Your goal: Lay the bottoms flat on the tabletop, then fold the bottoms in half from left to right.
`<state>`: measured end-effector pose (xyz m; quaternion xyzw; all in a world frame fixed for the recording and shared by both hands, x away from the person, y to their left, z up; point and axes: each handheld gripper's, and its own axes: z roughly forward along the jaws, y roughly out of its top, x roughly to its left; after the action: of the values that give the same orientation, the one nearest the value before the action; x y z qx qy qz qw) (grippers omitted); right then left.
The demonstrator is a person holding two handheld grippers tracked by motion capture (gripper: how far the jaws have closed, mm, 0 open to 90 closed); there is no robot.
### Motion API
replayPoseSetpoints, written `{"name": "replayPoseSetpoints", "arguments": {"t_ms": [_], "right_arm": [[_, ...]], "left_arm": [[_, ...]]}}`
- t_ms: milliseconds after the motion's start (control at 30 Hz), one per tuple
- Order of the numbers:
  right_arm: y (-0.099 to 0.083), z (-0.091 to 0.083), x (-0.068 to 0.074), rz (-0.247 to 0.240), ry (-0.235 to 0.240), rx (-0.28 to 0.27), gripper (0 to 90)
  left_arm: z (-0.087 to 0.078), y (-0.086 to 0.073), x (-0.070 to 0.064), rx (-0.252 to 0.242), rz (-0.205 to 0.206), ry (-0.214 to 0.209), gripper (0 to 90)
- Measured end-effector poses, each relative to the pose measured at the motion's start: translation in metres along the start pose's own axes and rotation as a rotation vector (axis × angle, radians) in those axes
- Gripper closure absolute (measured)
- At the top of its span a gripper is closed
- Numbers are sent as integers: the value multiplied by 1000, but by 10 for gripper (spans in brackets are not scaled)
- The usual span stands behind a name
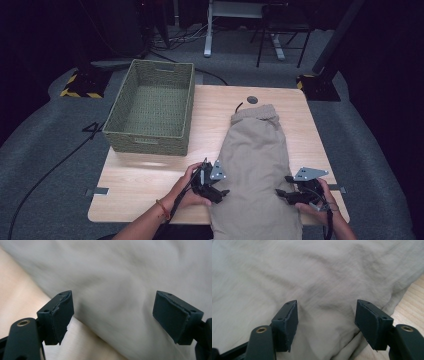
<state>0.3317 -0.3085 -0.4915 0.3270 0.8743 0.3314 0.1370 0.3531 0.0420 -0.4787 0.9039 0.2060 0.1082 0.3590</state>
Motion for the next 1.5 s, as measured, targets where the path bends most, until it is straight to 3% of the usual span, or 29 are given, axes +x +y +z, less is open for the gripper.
{"name": "replayPoseSetpoints", "arguments": {"t_ms": [67, 200, 233, 333, 400, 500, 600, 733, 967, 1033, 1100, 1200, 1300, 1367, 1500], "right_arm": [[1, -3, -2, 2, 2, 0, 345], [17, -12, -13, -5, -39, -70, 345], [23, -13, -18, -4, -49, -89, 348], [39, -10, -37, -2, -102, -122, 367], [48, -3, -48, 2, -131, -126, 388], [57, 14, -68, 43, -137, -122, 406], [55, 29, -79, 92, -126, -108, 420], [48, 40, -81, 114, -112, -69, 422], [33, 34, -71, 109, -97, -42, 423], [30, 30, -68, 104, -87, -35, 420], [29, 27, -65, 89, -90, -13, 402], [35, 23, -68, 78, -103, -11, 379], [49, 15, -78, 104, -139, -66, 378], [61, 10, -85, 118, -159, -106, 378], [86, 12, -103, 143, -190, -141, 371]], "left_arm": [[-4, 14, 10, -26, -32, -16, 175], [1, 43, 25, -28, -4, 38, 176], [4, 49, 29, -33, 7, 70, 177], [20, 62, 45, -8, -3, 115, 194], [35, 68, 58, 0, -27, 124, 199], [55, 70, 69, 27, -63, 120, 236], [70, 67, 69, 58, -68, 106, 265], [78, 59, 63, 70, -56, 74, 338], [70, 48, 51, 57, -68, 10, 353], [65, 46, 47, 82, -40, -4, 332], [60, 48, 46, 88, -21, 9, 269], [54, 57, 57, 35, -67, 39, 230], [51, 71, 73, -20, -141, 57, 207], [52, 80, 83, -32, -150, 91, 199], [61, 93, 101, -54, -196, 119, 188]]}}
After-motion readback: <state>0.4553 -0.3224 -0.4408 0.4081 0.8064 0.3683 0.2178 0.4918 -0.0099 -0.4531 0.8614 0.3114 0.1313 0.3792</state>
